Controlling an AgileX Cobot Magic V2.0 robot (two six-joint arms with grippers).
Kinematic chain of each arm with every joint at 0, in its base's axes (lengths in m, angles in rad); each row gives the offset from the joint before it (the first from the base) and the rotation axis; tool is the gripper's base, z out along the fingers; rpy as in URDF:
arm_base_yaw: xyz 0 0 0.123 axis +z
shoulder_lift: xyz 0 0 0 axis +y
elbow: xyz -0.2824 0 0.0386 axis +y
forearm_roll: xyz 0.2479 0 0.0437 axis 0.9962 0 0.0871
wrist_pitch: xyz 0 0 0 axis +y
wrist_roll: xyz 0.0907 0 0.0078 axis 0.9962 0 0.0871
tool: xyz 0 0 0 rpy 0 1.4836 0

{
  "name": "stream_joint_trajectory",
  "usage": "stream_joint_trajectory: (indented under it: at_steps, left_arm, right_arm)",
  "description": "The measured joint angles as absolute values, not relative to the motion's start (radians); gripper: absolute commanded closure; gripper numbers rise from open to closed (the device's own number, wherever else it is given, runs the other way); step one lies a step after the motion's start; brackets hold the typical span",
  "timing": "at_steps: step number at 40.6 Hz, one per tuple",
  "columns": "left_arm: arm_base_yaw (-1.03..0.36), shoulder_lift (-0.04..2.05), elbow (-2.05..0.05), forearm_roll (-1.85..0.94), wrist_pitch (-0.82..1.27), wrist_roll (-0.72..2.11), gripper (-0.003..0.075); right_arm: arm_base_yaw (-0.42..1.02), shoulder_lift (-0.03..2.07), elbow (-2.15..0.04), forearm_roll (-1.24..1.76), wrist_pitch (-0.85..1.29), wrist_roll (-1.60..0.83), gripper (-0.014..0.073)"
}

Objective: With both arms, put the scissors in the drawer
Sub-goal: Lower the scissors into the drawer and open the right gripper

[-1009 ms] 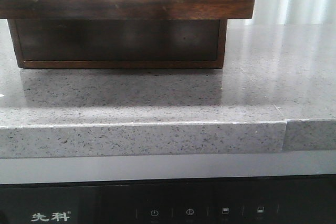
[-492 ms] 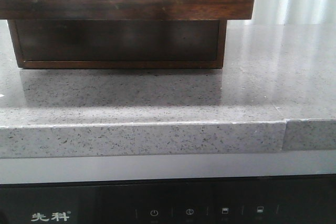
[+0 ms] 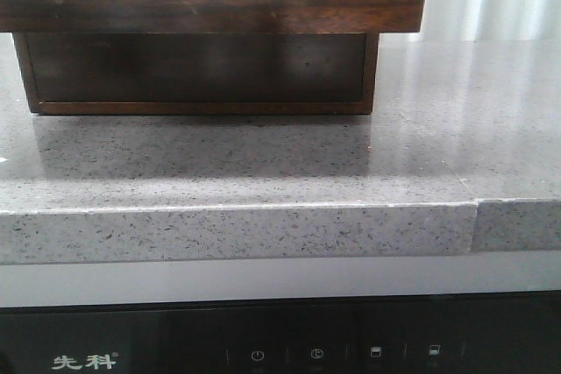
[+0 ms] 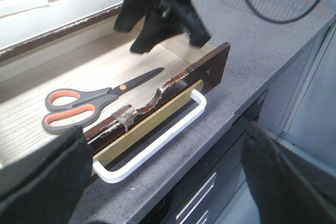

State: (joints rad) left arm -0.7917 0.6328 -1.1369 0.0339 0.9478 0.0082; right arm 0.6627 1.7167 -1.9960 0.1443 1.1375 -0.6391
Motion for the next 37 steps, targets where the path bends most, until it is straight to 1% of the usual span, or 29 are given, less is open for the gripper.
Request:
stream_joint_trajectory:
  at_steps: [14, 18, 25, 37]
  left_arm:
    - [-0.792, 0.633, -1.137, 0.034, 0.948, 0.008, 0.0156]
    - [-0.792, 0.633, -1.137, 0.034, 0.948, 0.008, 0.0156]
    - [-0.792, 0.633, -1.137, 0.034, 0.948, 0.008, 0.0156]
    - [-0.792, 0.633, -1.137, 0.034, 0.948, 0.008, 0.0156]
  right_arm:
    - [0.663, 1.506, -1.996, 0.144, 1.235, -0.427, 0.0231]
    - [0.663, 1.434, -1.959, 0.134, 1.249, -0.373, 0.0231]
    - [0.663, 1.283, -1.774, 0.083, 1.22, -0.243, 0.0231]
    - [0.663, 0.961, -1.346, 0.065, 1.005, -0.097, 0.0231]
